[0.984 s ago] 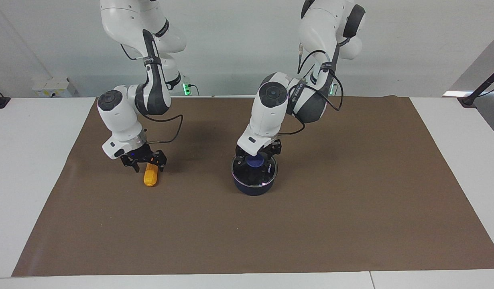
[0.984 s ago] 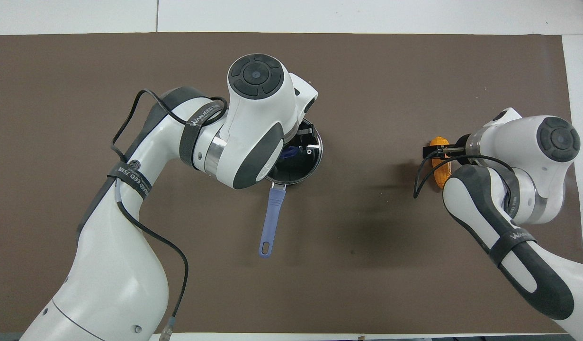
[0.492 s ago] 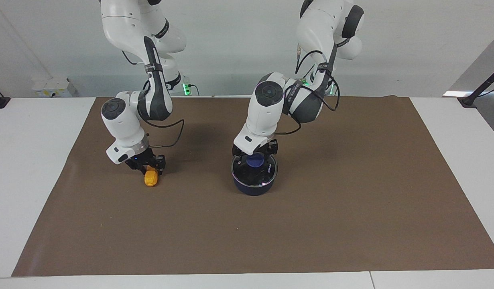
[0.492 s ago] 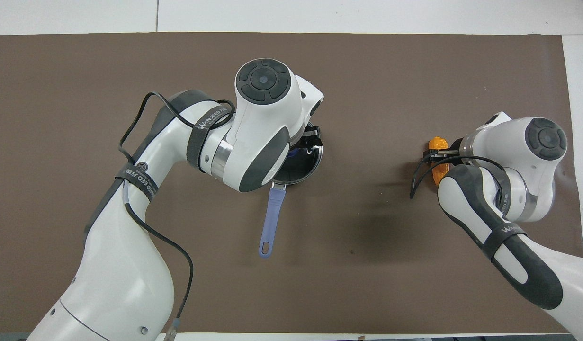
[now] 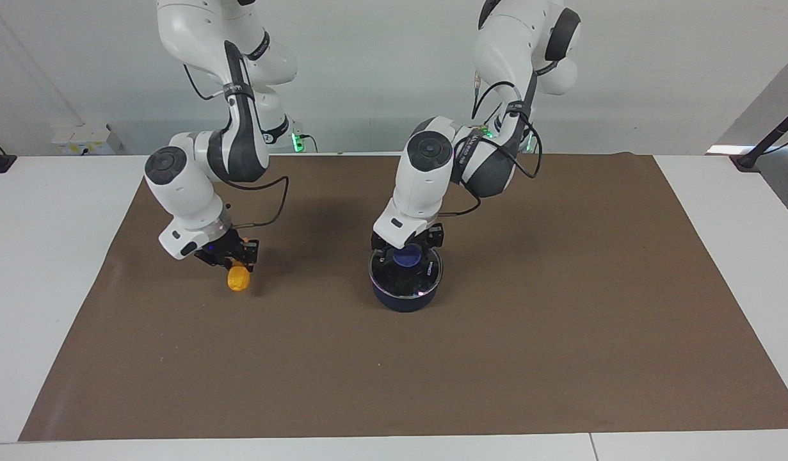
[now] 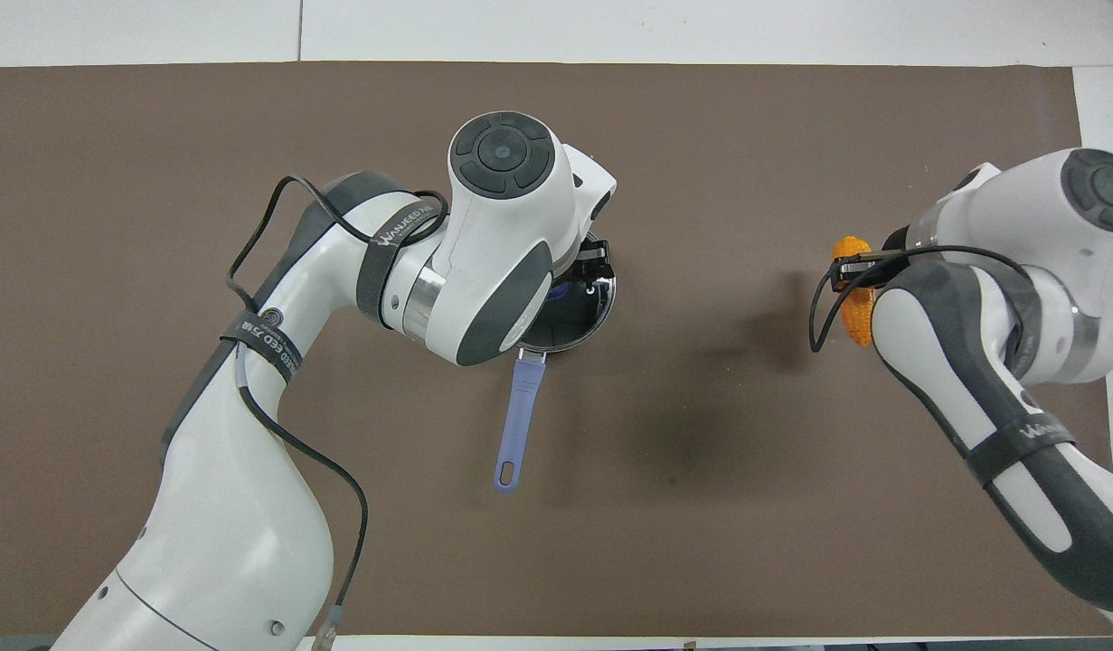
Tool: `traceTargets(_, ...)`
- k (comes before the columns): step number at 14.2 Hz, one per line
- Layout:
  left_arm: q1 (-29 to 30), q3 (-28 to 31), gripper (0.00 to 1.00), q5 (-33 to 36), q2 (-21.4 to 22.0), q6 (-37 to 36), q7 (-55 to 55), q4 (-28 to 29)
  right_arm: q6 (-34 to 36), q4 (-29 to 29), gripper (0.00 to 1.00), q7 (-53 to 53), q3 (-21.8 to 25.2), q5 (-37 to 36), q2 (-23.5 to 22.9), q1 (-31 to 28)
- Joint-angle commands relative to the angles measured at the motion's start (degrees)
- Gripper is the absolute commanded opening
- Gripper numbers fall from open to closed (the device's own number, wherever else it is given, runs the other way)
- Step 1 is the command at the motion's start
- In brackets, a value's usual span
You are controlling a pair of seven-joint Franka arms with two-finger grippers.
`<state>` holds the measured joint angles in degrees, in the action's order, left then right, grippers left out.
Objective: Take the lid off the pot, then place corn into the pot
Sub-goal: 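Grasp the lid knob with the left gripper while the right gripper grasps the corn, then lift the lid aside with the left gripper while the right gripper carries the corn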
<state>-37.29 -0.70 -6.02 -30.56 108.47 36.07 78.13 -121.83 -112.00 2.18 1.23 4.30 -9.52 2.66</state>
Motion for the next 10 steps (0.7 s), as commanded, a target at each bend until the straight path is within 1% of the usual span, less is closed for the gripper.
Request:
traceTargets(1, -0.9, 1.0, 0.98, 0.0, -0.3, 1.3, 0.8, 0.3, 4.8, 4.9, 0.00, 1.7, -0.3, 0.0, 1.2, -0.1)
traceTargets(3, -0.9, 1.0, 0.96, 0.0, -0.3, 1.6, 1.5, 0.3, 6.5, 7.3, 0.00, 1.7, -0.4, 0.0, 1.2, 1.3)
traceTargets(4, -0.9, 1.0, 0.94, 0.0, -0.3, 1.9, 1.6, 0.3, 8.5, 9.1, 0.00, 1.7, -0.4, 0.0, 1.0, 1.9)
traceTargets(5, -0.9, 1.0, 0.87, 0.0, -0.3, 1.9, 1.6, 0.4, 9.7, 10.4, 0.00, 1.7, -0.4, 0.0, 0.9, 2.0)
traceTargets(7, -0.9, 1.0, 0.68, 0.0, -0.3, 1.9, 1.7, 0.7, 11.0, 12.2, 0.00, 1.7, -0.4, 0.0, 0.6, 3.1)
traceTargets(8, -0.9, 1.1, 0.43, 0.1, -0.2, 1.7, 1.6, 0.9, 11.3, 12.4, 0.00, 1.0, -0.4, 0.1, 0.6, 3.7)
traceTargets(9, -0.9, 1.1, 0.33, 0.2, -0.2, 1.7, 1.6, 0.9, 11.4, 12.6, 0.00, 0.9, -0.5, 0.3, 0.6, 4.1)
traceTargets(10, -0.9, 1.1, 0.31, 0.4, -0.2, 1.3, 1.6, 0.8, 11.4, 12.9, 0.00, 0.6, -0.4, 0.9, 0.6, 4.1)
